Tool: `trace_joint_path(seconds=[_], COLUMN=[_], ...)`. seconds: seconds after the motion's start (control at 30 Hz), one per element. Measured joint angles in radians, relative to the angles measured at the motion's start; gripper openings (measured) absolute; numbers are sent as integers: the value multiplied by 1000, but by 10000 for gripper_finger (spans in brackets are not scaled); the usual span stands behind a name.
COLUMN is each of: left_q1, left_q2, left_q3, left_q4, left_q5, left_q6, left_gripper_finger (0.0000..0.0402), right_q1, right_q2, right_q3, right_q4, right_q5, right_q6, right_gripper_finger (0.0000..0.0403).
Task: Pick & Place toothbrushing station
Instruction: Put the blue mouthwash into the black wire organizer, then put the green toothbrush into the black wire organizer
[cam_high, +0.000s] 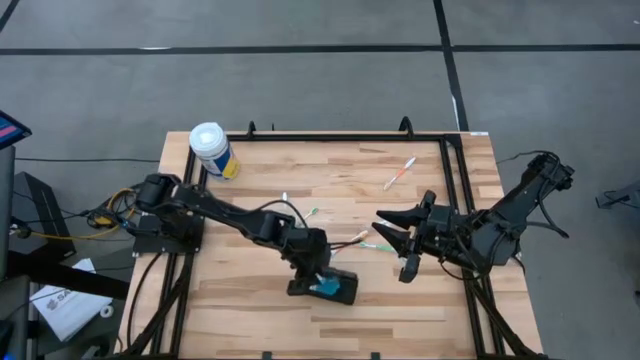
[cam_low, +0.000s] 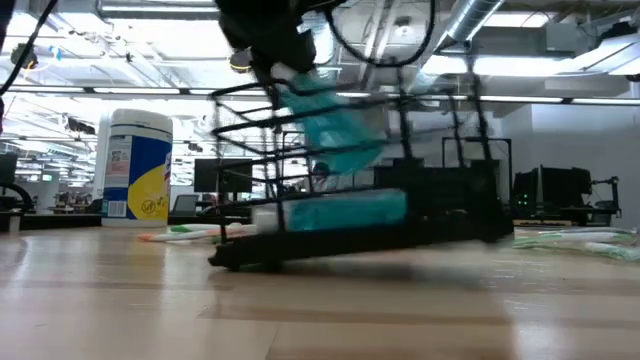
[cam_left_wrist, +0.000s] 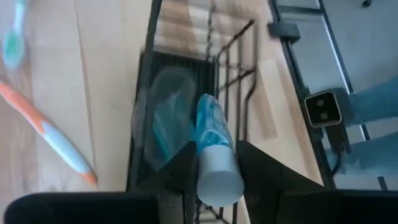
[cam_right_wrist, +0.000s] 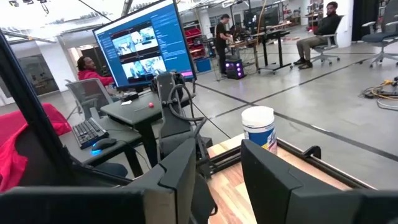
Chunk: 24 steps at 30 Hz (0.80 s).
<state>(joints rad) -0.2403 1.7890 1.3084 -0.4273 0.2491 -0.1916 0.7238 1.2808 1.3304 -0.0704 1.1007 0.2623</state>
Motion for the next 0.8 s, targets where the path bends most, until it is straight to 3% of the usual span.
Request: trace_joint_path(seconds=[0.27,0.47,0.57,0.8], left_q1=[16,16,16,16], left_q2=[12,7,7,-17], left_q3=[38,38,38,38], left_q4=[-7,-2,1,46], left_q5=[13,13,13,14], left_q6=[50,55,49,-11], left_gripper_finger=[92,221,257,253], right_q1=[0,0,2,2], right_q2=[0,0,0,0], right_q3=[0,0,0,0], right_q4=[-1,-4,-4,-5], right_q5=[-1,-1,-2,-3], right_q6=[0,0,0,-3], right_gripper_finger=[120,120,120,120])
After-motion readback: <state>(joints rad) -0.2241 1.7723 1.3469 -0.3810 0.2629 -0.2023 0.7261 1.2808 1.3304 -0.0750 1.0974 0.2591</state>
